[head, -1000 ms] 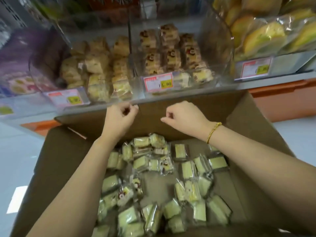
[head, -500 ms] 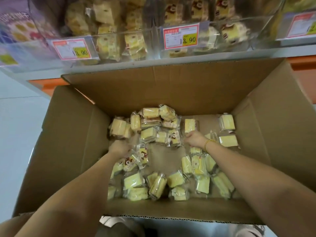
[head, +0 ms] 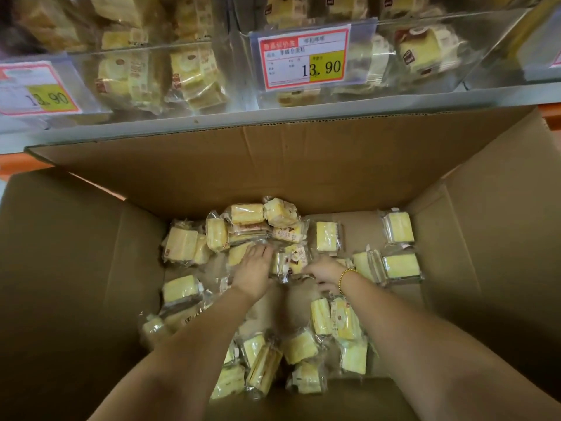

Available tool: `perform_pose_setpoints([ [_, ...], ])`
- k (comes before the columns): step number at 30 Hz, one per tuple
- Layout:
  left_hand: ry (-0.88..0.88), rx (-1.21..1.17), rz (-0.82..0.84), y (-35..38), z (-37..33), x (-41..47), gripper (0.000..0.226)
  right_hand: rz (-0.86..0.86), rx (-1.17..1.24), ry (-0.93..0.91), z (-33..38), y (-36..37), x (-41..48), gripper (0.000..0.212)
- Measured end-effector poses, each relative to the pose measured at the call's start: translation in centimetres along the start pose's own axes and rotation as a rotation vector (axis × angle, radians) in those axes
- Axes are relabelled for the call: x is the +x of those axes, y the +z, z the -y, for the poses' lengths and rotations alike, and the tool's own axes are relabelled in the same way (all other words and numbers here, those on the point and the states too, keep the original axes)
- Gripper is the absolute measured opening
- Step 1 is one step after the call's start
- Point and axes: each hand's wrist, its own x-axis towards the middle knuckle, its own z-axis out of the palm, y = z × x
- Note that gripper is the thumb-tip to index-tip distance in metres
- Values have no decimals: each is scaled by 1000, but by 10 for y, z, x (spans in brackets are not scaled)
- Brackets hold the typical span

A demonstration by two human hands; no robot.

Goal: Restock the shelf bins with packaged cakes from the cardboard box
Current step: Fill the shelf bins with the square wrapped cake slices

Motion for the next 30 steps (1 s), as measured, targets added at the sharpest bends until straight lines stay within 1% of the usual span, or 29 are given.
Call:
perform_pose_setpoints([
  [1,-11,-28,-28,4,-3,3,77,10,107,15,-2,3,2,61],
  [2,-34,-69,-51,5,-6,6,74,11,190,27,-2,6,2,67],
  [4,-109,-179,-70,2,-13,11,68,37,309,60,-1,9,4,66],
  [7,-207,-399,-51,-8,-12,14,62,39,362,86,2,9,4,54],
  [9,-264,-556,-5,-16,-6,14,63,47,425,91,5,6,-1,58],
  [11,-318,-782,107,-32,-1,14,63,71,514,112,7,-2,-10,60],
  [13,-364,-1004,306,-58,2,7,66,149,556,145,8,-12,-21,51],
  [15,-397,-1184,481,-81,7,-2,75,277,488,189,8,-21,-32,38],
  [16,-404,-1260,538,-91,10,-9,81,342,435,203,9,-25,-39,33],
  [18,-404,-1447,581,-107,18,-20,89,431,371,176,17,-32,-54,27],
  [20,-389,-1650,533,-120,24,-32,90,456,388,95,26,-41,-73,24],
  [22,-340,-1776,448,-131,26,-45,84,489,449,4,30,-53,-92,26],
  [23,-305,-1810,411,-136,26,-52,81,518,486,-44,29,-58,-102,32],
  [24,-270,-1821,381,-139,25,-58,78,553,528,-100,28,-61,-113,42],
  [26,-200,-1819,329,-149,19,-71,73,619,611,-210,25,-67,-135,70],
  [27,-176,-1823,298,-155,13,-77,70,647,642,-261,25,-68,-146,78],
  [28,-162,-1827,263,-160,6,-82,68,656,669,-307,26,-68,-158,81],
  [30,-139,-1800,163,-173,-14,-91,57,606,720,-385,30,-62,-178,88],
])
